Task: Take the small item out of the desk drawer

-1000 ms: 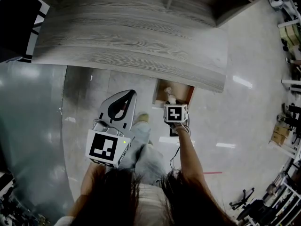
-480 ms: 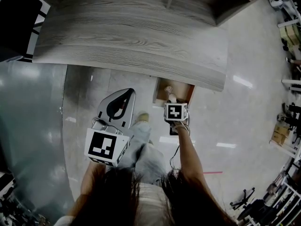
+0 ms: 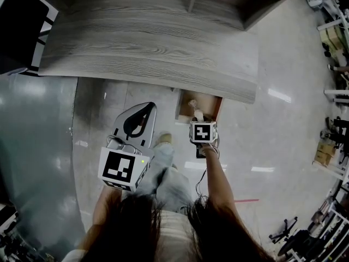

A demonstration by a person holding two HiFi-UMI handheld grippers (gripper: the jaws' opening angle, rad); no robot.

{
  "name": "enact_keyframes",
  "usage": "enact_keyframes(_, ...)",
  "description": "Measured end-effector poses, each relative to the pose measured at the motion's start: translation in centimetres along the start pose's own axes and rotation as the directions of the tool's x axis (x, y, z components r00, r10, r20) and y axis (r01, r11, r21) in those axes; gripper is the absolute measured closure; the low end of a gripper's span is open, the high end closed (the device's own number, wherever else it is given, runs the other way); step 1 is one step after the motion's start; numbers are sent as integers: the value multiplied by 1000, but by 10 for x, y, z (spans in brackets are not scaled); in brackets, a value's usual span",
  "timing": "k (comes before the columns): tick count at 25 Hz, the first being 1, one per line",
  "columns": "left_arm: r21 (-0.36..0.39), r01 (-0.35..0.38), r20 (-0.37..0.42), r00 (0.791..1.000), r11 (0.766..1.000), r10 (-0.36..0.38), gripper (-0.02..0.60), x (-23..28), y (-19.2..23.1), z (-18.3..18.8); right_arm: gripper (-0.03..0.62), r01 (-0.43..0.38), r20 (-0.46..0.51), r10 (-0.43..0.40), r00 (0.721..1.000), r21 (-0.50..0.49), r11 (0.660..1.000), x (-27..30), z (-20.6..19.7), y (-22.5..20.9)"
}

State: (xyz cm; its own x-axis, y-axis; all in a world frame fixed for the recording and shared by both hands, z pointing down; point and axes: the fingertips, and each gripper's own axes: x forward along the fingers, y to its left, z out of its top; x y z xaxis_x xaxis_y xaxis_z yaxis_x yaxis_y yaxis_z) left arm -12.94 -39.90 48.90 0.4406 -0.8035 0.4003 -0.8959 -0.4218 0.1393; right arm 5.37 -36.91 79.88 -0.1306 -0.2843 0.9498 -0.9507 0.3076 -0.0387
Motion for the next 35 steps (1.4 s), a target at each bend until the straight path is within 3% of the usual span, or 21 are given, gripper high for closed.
enact_keyframes(35, 20, -54, 61, 997, 998, 53, 569, -71, -50, 31, 428, 5, 237, 6, 971, -45, 999, -105, 11, 8)
